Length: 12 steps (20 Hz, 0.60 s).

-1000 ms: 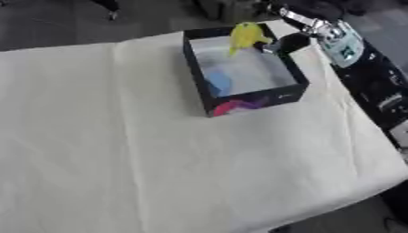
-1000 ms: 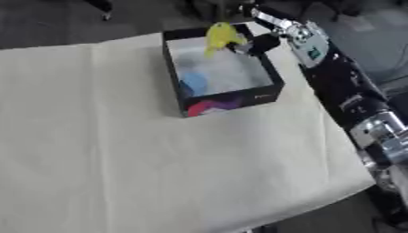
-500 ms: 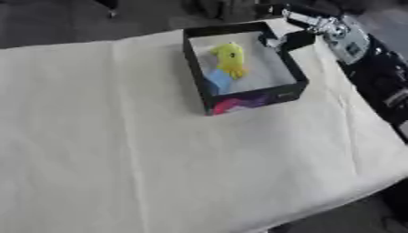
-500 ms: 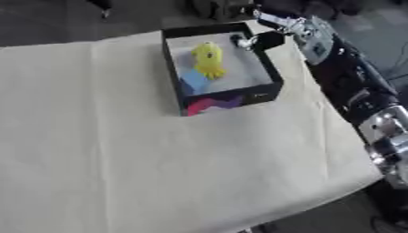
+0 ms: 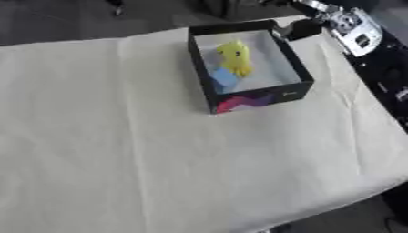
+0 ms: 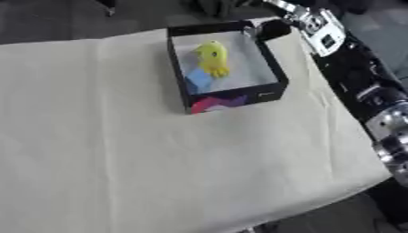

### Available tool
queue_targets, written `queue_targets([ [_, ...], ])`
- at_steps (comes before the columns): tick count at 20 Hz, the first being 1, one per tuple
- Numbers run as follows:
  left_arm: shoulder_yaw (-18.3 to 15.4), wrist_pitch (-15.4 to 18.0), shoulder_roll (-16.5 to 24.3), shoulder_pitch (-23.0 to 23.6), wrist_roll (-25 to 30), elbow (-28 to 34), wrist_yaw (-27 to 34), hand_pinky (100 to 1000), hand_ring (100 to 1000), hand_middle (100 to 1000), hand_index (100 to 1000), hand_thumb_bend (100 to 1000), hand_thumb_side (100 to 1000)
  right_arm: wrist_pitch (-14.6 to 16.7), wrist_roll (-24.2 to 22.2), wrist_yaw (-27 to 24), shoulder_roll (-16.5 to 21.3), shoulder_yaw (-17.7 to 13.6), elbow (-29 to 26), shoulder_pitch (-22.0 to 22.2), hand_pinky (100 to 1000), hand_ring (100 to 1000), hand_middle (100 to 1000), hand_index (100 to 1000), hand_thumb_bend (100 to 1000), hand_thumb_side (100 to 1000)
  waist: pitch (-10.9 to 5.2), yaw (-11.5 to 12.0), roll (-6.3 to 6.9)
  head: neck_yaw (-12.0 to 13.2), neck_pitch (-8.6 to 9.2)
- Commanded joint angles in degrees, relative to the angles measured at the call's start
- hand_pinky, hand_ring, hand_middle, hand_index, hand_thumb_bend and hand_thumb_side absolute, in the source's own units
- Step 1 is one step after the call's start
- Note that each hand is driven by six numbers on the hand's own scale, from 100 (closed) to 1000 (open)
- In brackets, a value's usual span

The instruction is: Pick up the objects with one hand, pass them to the other hand, and then place them into the box on the other side of the table.

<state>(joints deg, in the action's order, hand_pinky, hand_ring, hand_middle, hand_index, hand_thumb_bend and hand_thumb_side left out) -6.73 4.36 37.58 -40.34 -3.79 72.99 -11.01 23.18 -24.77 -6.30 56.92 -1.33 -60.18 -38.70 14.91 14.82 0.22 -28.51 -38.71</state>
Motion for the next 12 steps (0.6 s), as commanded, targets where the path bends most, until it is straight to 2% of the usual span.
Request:
queue_targets([
  [1, 1.7, 0.5, 6.1, -2.2, 5.3, -1.9, -0.2, 847, 722, 713, 857, 408, 552, -2.8, -3.2, -7.7, 1.6, -1.6, -3.4, -0.2, 984, 1000, 869, 1000, 100, 362, -1.72, -0.1, 0.44, 2.6, -0.53],
  [7, 8.4, 3.9, 14.9, -5.8, 17.9, -8.5, 1.9, 867, 765, 757, 878, 491, 530, -5.2, -2.0, -9.4, 1.5, -2.7, -6.4, 0.2, 974, 1000, 879, 1000, 100, 371, -1.71, 0.2, 1.31, 8.3, -1.66],
  [12, 12.3, 5.0, 18.4, -6.5, 25.8, -10.5, 4.0, 879, 780, 765, 888, 567, 470, -7.5, 0.4, -11.2, 0.8, -3.4, -9.3, 0.4, 973, 1000, 856, 1000, 100, 401, -1.53, 0.3, 1.42, 11.1, -1.89],
])
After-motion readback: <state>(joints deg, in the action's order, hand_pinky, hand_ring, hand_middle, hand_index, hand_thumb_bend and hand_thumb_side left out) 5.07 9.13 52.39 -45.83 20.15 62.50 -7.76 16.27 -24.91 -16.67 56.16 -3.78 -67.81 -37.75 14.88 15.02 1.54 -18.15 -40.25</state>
